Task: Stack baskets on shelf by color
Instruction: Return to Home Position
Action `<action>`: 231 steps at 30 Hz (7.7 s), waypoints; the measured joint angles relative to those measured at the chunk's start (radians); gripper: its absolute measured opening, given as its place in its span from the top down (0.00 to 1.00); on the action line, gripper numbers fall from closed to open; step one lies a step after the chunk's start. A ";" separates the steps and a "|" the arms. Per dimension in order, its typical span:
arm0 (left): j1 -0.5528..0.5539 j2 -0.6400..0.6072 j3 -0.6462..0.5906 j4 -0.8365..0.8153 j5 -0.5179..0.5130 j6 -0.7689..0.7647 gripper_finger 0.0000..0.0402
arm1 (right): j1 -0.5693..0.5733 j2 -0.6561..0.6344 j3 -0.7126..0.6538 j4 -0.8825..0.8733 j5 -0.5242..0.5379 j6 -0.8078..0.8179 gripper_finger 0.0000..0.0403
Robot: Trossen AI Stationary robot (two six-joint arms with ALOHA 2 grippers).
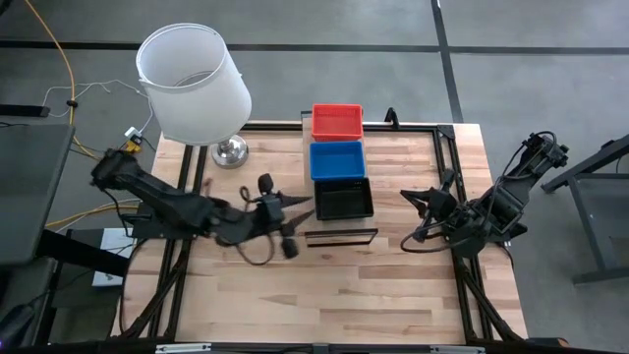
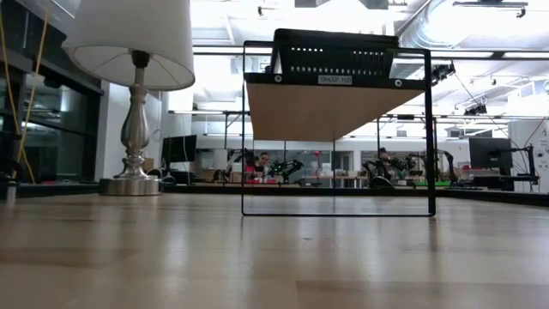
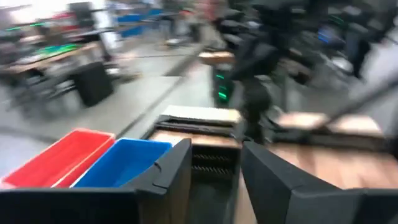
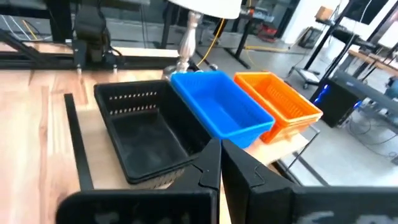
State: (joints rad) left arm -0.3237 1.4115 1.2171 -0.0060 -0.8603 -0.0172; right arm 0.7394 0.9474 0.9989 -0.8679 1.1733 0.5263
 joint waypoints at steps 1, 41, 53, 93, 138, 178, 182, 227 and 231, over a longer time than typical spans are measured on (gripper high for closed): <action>-0.004 -0.033 0.000 -0.055 0.036 0.012 0.70 | 0.000 0.000 0.000 -0.015 -0.005 0.018 1.00; 0.236 -1.042 -1.205 0.428 0.826 0.007 1.00 | 0.032 -0.231 -0.213 -0.138 -0.308 0.319 1.00; 0.237 -1.042 -1.205 0.425 0.761 0.062 1.00 | 0.015 -0.766 -0.586 0.405 -0.383 -0.142 1.00; 0.237 -1.041 -1.205 0.421 0.760 0.010 0.99 | -0.657 -0.909 -0.989 0.895 -1.173 -0.481 1.00; 0.237 -1.041 -1.205 0.419 0.760 0.010 0.99 | -0.654 -0.888 -0.990 0.890 -1.139 -0.500 1.00; 0.236 -1.041 -1.205 0.419 0.760 0.010 0.99 | -0.654 -0.888 -0.991 0.890 -1.139 -0.500 1.00; 0.236 -1.042 -1.205 0.419 0.760 0.010 0.99 | -0.654 -0.888 -0.991 0.890 -1.139 -0.501 1.00; 0.236 -1.041 -1.205 0.419 0.760 0.010 0.99 | -0.654 -0.888 -0.991 0.890 -1.139 -0.501 1.00; 0.236 -1.041 -1.205 0.419 0.760 0.010 0.99 | -0.654 -0.888 -0.991 0.890 -1.139 -0.500 1.00</action>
State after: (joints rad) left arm -0.0873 0.3702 0.0120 0.4129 -0.1001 -0.0071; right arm 0.0853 0.0593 0.0082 0.0219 0.0343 0.0260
